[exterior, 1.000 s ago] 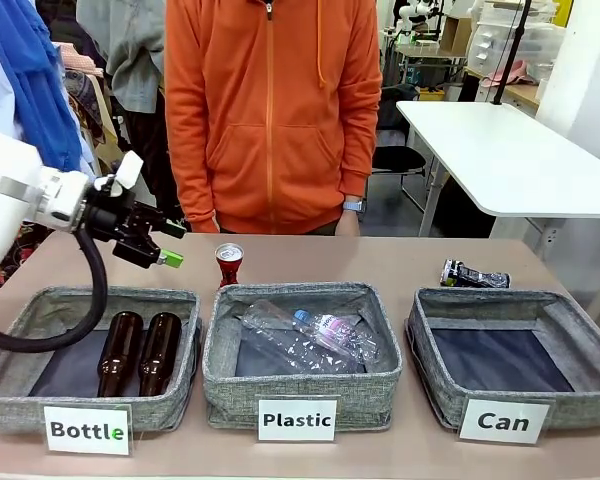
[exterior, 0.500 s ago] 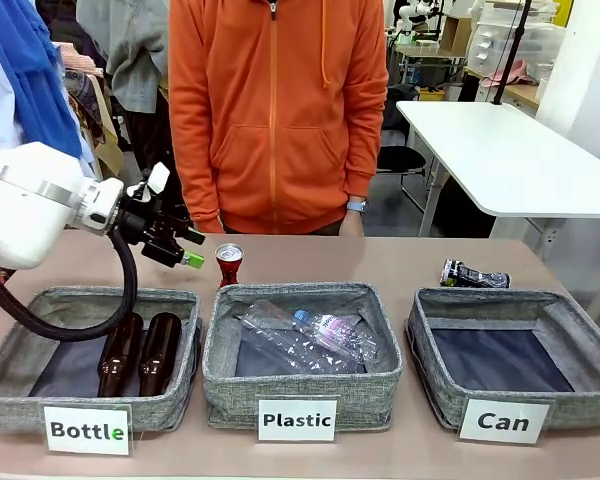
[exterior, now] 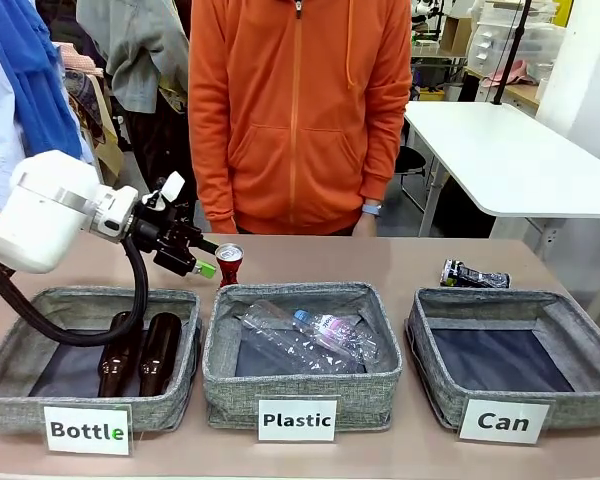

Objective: Sort the can waste into the basket.
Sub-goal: Pick up the can waste from the table and place it in the right Fabric basket.

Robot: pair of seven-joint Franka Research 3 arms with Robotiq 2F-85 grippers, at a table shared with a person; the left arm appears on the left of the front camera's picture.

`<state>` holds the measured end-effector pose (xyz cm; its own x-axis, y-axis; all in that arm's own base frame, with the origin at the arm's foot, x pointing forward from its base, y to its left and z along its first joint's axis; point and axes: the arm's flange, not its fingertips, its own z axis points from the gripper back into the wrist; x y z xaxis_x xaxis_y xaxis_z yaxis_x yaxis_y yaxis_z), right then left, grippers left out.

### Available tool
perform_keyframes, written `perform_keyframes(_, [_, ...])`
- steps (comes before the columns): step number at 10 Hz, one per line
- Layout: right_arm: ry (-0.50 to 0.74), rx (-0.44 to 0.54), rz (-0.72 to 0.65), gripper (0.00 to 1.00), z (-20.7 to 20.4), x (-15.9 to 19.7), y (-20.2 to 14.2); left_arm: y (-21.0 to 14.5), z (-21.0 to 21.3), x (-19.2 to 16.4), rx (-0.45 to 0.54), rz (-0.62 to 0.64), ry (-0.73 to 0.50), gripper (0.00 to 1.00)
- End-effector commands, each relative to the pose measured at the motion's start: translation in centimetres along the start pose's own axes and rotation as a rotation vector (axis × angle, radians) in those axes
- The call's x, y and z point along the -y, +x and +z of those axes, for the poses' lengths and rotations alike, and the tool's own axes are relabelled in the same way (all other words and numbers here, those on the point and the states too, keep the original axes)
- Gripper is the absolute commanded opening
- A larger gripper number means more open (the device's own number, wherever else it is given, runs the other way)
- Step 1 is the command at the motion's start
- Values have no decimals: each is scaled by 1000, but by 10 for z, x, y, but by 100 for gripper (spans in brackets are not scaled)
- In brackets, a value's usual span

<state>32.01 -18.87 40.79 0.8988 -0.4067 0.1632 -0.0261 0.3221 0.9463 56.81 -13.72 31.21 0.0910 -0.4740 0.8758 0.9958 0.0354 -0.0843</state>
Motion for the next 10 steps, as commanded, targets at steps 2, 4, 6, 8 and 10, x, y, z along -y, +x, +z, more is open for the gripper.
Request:
perform_keyframes(2, [24, 16, 20, 100, -1, 0, 2, 8, -12, -1, 10, -31, -39, 100])
perform_keyframes(4, [24, 16, 20, 100, -1, 0, 2, 10, -21, 1, 12, -41, -52, 100])
perform_keyframes(6, [24, 16, 20, 100, -1, 0, 2, 13, -26, 1, 4, -46, -68, 100])
perform_keyframes(8, [24, 16, 20, 100, -1, 0, 2, 13, -29, -4, 3, -33, -60, 100])
perform_keyframes(10, [24, 16, 20, 100, -1, 0, 2, 13, -33, -6, 14, -30, -60, 100])
